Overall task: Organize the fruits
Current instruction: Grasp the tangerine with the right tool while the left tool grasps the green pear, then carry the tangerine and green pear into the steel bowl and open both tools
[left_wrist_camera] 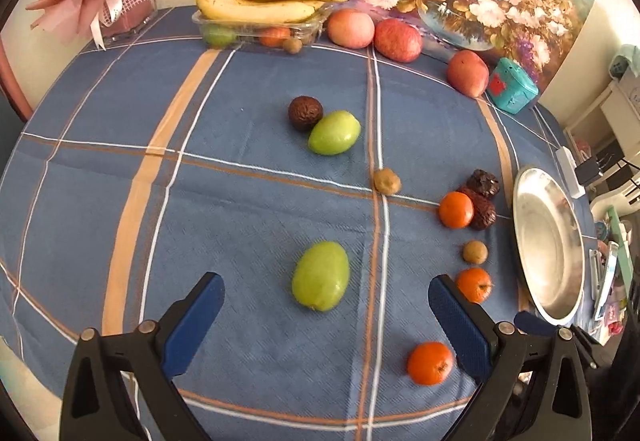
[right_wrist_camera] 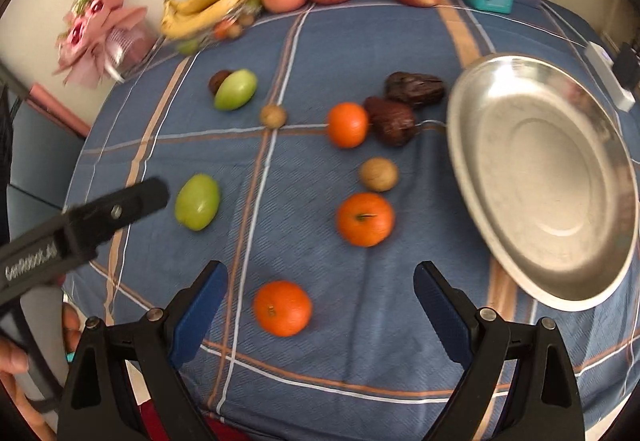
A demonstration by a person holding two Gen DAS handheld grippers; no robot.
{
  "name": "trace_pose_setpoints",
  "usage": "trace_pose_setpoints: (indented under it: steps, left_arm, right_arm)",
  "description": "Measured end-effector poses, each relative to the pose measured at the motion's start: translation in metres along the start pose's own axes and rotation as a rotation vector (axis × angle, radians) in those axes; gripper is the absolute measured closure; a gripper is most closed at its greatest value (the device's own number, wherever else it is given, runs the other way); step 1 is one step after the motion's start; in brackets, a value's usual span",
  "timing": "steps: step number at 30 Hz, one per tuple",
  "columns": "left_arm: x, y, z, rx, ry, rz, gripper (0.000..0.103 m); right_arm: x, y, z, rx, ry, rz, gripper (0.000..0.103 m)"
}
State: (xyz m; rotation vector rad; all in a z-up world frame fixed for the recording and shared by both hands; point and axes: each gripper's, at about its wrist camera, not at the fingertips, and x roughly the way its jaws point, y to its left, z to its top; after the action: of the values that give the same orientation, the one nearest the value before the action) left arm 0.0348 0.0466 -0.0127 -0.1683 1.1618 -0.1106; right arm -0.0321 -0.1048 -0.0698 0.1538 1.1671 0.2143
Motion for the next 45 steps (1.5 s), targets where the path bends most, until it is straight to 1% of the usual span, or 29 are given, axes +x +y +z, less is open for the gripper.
trace_pose_setpoints:
  steps: [3, 5, 6, 7, 9, 10, 11, 12, 13, 15, 17, 18, 19, 21, 23, 24, 26, 27, 28, 32, 36, 38, 39, 40, 42, 45]
  left_arm:
    - [0.008, 0.003, 0.002, 0.01, 0.032, -0.013, 0.0]
    - [0.012, 0.004, 0.002, 0.01, 0.019, 0.012, 0.002]
    - [0.014, 0.004, 0.002, 0.019, 0.016, 0.021, 0.005]
    - [0.018, 0.003, 0.002, 0.024, 0.029, 0.013, 0.011]
    - [0.025, 0.004, 0.001, 0.006, 0.056, -0.026, 0.015]
    - [0.029, 0.005, 0.0, 0.001, 0.065, -0.038, 0.016]
    - [0.033, 0.004, 0.0, 0.003, 0.075, -0.034, 0.017]
    - [0.036, 0.003, -0.001, 0.007, 0.084, -0.031, 0.02]
    - [0.039, 0.002, -0.001, 0.008, 0.091, -0.037, 0.024]
    - [0.045, 0.003, -0.002, 0.0, 0.11, -0.055, 0.029]
    - [0.049, 0.003, -0.003, -0.005, 0.121, -0.055, 0.035]
    - [0.051, 0.003, -0.004, -0.009, 0.127, -0.055, 0.036]
    - [0.052, 0.004, -0.004, -0.014, 0.133, -0.058, 0.04]
    - [0.055, 0.005, -0.005, -0.022, 0.149, -0.065, 0.046]
    - [0.056, 0.004, -0.007, -0.021, 0.154, -0.054, 0.059]
    - [0.057, 0.004, -0.008, -0.019, 0.156, -0.045, 0.06]
    - [0.056, 0.004, -0.01, -0.027, 0.156, -0.052, 0.06]
    - [0.056, 0.005, -0.011, -0.032, 0.158, -0.055, 0.061]
    - [0.055, 0.005, -0.012, -0.034, 0.16, -0.055, 0.061]
    - [0.047, 0.01, -0.019, -0.051, 0.164, -0.06, 0.061]
    - [0.031, 0.011, -0.012, -0.079, 0.16, -0.074, 0.061]
    - [0.024, 0.01, -0.006, -0.116, 0.152, -0.103, 0.061]
    - [0.021, 0.01, -0.002, -0.154, 0.148, -0.142, 0.061]
    - [0.018, 0.008, 0.0, -0.168, 0.148, -0.163, 0.061]
    - [0.013, 0.001, 0.006, -0.163, 0.141, -0.176, 0.061]
    - [0.005, -0.015, 0.016, -0.175, 0.115, -0.176, 0.062]
  right_arm:
    - [0.01, 0.009, 0.0, -0.03, 0.027, 0.009, 0.01]
    - [0.016, 0.016, -0.001, -0.059, 0.049, 0.004, 0.02]
    - [0.018, 0.017, -0.002, -0.066, 0.058, 0.005, 0.028]
    - [0.021, 0.019, -0.003, -0.072, 0.07, 0.007, 0.031]
    - [0.024, 0.018, -0.003, -0.074, 0.088, 0.013, 0.031]
    - [0.026, 0.018, -0.004, -0.075, 0.097, 0.014, 0.031]
    - [0.028, 0.018, -0.005, -0.078, 0.107, 0.016, 0.032]
    - [0.029, 0.018, -0.005, -0.082, 0.118, 0.018, 0.036]
    - [0.031, 0.019, -0.006, -0.085, 0.125, 0.021, 0.043]
    - [0.034, 0.02, -0.009, -0.089, 0.141, 0.023, 0.048]
    - [0.037, 0.019, -0.01, -0.09, 0.158, 0.025, 0.049]
    - [0.039, 0.02, -0.01, -0.091, 0.163, 0.025, 0.052]
    - [0.04, 0.02, -0.011, -0.092, 0.168, 0.028, 0.057]
    - [0.045, 0.022, -0.011, -0.092, 0.176, 0.021, 0.057]
    - [0.05, 0.024, -0.012, -0.09, 0.182, 0.018, 0.06]
    - [0.05, 0.025, -0.012, -0.09, 0.183, 0.023, 0.062]
    - [0.05, 0.025, -0.011, -0.092, 0.18, 0.022, 0.062]
    - [0.049, 0.025, -0.011, -0.092, 0.176, 0.024, 0.062]
    - [0.047, 0.024, -0.011, -0.119, 0.173, 0.014, 0.062]
    - [0.031, 0.021, -0.007, -0.115, 0.124, 0.033, 0.062]
    - [0.011, 0.016, 0.005, -0.086, 0.063, 0.048, 0.062]
    - [0.0, 0.009, 0.016, -0.037, 0.022, 0.073, 0.062]
    - [-0.008, 0.004, 0.023, -0.012, -0.012, 0.075, 0.062]
    - [-0.013, 0.001, 0.03, -0.004, -0.038, 0.049, 0.062]
    - [-0.022, -0.007, 0.04, 0.012, -0.071, 0.007, 0.062]
    - [-0.033, -0.022, 0.052, 0.066, -0.108, -0.014, 0.062]
